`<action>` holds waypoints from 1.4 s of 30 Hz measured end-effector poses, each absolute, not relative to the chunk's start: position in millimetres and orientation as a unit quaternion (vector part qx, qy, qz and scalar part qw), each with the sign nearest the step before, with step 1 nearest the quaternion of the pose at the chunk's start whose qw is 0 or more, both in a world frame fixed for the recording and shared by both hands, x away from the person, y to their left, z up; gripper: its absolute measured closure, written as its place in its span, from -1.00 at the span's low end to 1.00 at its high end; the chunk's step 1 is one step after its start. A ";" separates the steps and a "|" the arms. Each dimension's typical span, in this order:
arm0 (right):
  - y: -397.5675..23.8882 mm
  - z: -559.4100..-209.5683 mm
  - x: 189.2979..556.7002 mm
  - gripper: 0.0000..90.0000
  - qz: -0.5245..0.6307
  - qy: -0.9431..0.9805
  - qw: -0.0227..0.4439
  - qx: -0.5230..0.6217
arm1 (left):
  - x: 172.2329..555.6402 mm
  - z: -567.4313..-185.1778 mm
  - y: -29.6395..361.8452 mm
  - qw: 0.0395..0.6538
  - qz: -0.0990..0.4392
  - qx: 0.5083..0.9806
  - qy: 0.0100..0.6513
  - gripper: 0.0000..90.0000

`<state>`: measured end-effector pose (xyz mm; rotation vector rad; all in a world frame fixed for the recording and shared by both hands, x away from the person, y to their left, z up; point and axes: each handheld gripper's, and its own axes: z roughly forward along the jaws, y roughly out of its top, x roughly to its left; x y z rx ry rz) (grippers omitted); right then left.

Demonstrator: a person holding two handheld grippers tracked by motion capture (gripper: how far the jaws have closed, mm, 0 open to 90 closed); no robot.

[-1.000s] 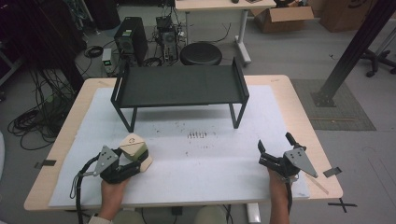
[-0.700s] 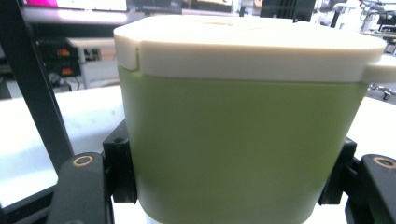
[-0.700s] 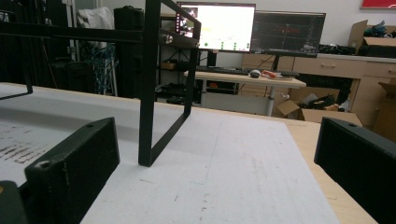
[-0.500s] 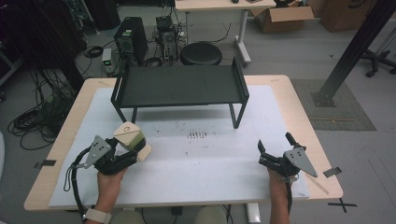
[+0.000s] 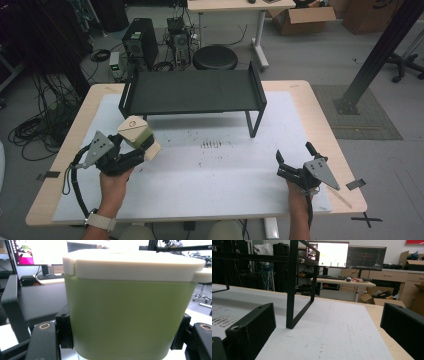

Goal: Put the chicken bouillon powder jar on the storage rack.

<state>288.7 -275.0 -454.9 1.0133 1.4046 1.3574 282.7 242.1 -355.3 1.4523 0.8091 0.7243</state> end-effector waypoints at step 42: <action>-274.2 -455.0 288.1 -1.00 0.548 0.569 0.456 0.409 | 357.0 -248.1 214.6 0.644 0.302 0.620 0.331 -0.34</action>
